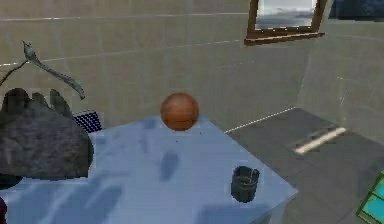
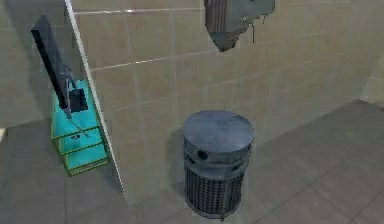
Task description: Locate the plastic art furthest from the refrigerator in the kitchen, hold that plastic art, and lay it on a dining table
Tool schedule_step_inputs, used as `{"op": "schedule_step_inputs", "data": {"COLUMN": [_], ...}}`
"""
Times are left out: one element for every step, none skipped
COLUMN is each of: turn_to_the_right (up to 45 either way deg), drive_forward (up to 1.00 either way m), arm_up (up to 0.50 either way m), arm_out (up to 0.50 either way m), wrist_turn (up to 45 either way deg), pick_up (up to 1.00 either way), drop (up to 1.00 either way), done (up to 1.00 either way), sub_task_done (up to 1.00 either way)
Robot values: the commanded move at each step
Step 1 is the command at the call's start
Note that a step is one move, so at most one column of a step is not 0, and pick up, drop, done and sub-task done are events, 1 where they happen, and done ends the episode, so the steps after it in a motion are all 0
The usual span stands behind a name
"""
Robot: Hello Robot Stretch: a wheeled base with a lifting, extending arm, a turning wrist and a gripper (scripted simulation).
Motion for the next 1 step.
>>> {"op": "schedule_step_inputs", "data": {"turn_to_the_right": [45.0], "drive_forward": [0.00], "arm_up": [0.00], "arm_out": [0.00], "wrist_turn": [0.0], "pick_up": [0.00], "drop": [0.00], "done": [0.00], "sub_task_done": [0.00]}}
